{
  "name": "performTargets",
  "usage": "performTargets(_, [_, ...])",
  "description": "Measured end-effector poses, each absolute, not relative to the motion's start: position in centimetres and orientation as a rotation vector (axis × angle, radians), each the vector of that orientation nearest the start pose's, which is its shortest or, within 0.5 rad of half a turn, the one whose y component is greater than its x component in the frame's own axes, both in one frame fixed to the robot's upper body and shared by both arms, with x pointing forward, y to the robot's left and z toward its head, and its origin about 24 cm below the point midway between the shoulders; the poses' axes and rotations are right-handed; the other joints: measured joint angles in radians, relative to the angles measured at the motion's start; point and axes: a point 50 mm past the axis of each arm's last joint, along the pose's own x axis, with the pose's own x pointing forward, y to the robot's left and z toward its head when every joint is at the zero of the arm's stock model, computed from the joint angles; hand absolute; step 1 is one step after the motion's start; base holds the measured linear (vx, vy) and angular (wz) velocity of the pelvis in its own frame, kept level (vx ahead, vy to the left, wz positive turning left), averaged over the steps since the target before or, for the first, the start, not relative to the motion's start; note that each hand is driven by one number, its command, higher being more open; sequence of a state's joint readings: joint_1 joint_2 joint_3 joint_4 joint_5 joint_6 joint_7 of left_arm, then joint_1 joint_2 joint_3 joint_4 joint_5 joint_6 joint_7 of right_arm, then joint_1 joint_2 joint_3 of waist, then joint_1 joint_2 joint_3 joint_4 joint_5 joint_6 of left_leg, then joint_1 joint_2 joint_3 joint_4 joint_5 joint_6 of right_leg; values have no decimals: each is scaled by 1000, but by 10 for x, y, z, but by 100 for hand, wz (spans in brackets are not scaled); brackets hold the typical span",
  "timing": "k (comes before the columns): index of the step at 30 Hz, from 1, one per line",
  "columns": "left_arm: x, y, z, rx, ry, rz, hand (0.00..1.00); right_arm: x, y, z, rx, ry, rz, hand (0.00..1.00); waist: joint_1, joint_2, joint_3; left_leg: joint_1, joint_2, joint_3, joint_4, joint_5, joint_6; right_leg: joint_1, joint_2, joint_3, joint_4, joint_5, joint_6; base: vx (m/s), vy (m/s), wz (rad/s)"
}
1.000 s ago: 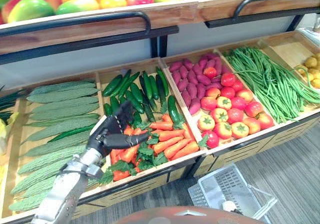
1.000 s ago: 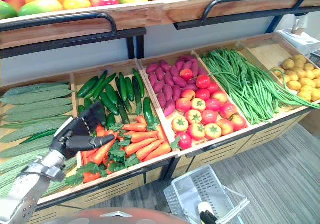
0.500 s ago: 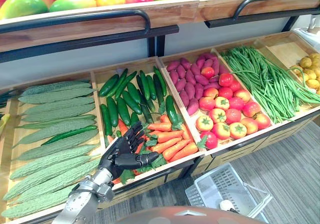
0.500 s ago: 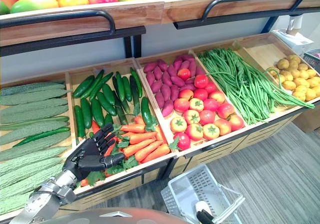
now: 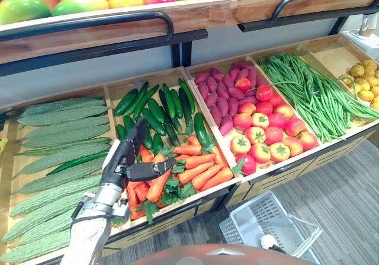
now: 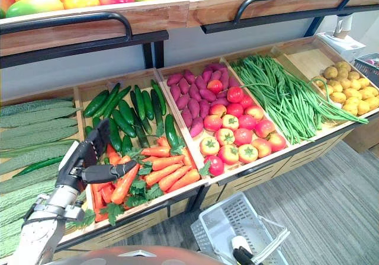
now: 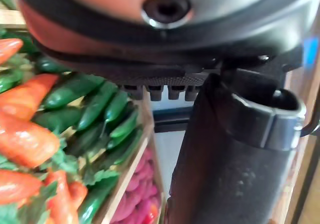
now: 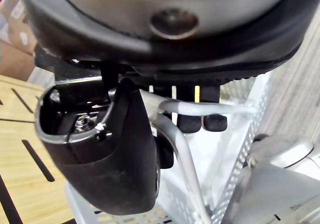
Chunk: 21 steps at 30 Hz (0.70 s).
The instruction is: Pick vegetable in the basket
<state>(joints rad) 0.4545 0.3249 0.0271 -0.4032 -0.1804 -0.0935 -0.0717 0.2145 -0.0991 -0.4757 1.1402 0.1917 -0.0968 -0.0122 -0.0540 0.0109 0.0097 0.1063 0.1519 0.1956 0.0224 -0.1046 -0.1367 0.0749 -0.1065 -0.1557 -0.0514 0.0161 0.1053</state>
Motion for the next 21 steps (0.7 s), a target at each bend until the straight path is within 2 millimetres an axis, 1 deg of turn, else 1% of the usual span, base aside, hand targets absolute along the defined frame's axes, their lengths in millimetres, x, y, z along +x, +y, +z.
performTargets(4, [169,208,82,265,-133,-42,100,12,-238,-166,300,1149,-694,0,0,0,6,-9,3,1,12,-6,-2,-3,3,0,0,0,0,0,0,0])
performTargets(7, [169,205,86,295,-149,-58,100,12,-238,-166,302,1150,-695,0,1,0,6,-9,3,2,15,-9,-2,-3,3,2,0,0,0,0,0,0])
performTargets(14, [168,200,83,323,-126,-138,100,12,-238,-166,300,1150,-681,0,8,3,11,-10,6,8,29,-18,-2,0,5,9,0,-1,-1,-5,6,-2])
performTargets(21, [167,198,79,370,-101,-160,100,13,-237,-166,307,1148,-666,0,16,1,12,-9,9,17,29,-19,-3,-4,8,16,0,-1,-2,0,4,-2])
